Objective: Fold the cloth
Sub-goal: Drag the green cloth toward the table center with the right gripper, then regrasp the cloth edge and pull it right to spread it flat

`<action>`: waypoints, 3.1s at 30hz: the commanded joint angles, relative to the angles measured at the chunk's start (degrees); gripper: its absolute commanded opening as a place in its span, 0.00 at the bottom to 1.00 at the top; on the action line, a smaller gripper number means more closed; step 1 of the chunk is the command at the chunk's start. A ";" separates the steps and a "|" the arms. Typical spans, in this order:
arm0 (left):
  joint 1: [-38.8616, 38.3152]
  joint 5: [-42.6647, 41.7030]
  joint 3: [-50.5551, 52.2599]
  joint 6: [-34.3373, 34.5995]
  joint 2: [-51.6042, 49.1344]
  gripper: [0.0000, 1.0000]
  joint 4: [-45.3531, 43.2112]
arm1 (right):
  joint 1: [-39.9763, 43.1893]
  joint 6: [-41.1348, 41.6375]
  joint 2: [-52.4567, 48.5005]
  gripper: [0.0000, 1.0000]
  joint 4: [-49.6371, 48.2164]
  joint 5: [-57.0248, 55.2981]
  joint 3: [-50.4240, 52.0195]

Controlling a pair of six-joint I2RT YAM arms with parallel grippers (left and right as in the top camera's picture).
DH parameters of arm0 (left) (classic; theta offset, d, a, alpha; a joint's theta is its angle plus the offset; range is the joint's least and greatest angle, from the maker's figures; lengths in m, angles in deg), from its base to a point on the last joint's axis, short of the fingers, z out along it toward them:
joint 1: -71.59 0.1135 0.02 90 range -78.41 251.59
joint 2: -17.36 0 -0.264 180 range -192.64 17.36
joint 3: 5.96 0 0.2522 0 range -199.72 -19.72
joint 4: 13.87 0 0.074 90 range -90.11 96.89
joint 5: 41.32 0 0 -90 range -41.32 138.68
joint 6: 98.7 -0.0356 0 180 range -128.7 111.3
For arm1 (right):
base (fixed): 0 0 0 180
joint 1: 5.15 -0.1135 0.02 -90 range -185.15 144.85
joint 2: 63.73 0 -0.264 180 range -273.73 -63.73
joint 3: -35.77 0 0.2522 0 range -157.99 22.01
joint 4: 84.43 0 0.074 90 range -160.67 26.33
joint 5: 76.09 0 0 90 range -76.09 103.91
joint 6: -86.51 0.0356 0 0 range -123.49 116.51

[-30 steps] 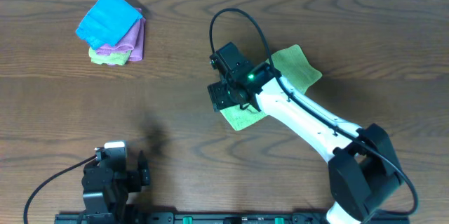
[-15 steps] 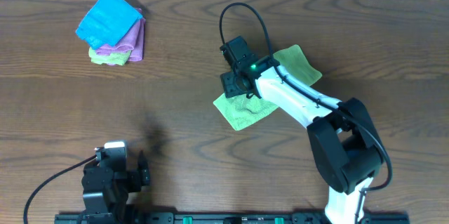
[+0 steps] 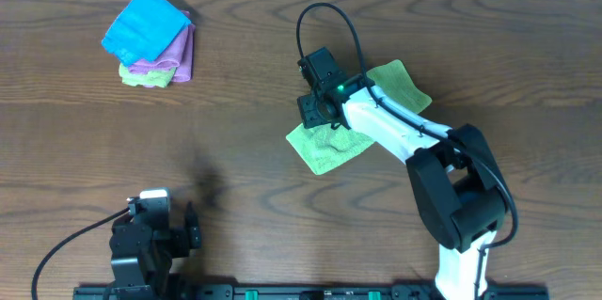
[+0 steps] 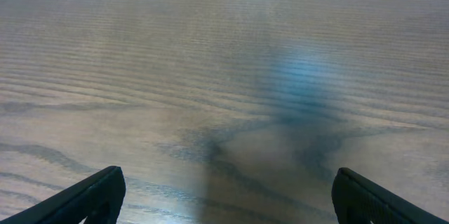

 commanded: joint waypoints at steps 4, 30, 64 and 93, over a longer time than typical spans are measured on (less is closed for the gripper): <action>-0.26 0.17 0.31 -0.76 0.31 0.95 1.05 | -0.13 -0.39 -0.52 0.59 -0.46 1.99 0.02; -0.26 0.17 0.31 -0.76 0.31 0.95 1.05 | -0.66 -0.44 -2.32 0.23 -2.29 4.26 -0.04; -0.26 0.17 0.31 -0.76 0.31 0.95 1.05 | -0.92 21.07 19.50 0.01 42.32 -14.34 -1.42; -0.26 0.17 0.31 -0.76 0.31 0.95 1.05 | -0.81 46.27 44.85 0.50 38.12 -6.67 35.69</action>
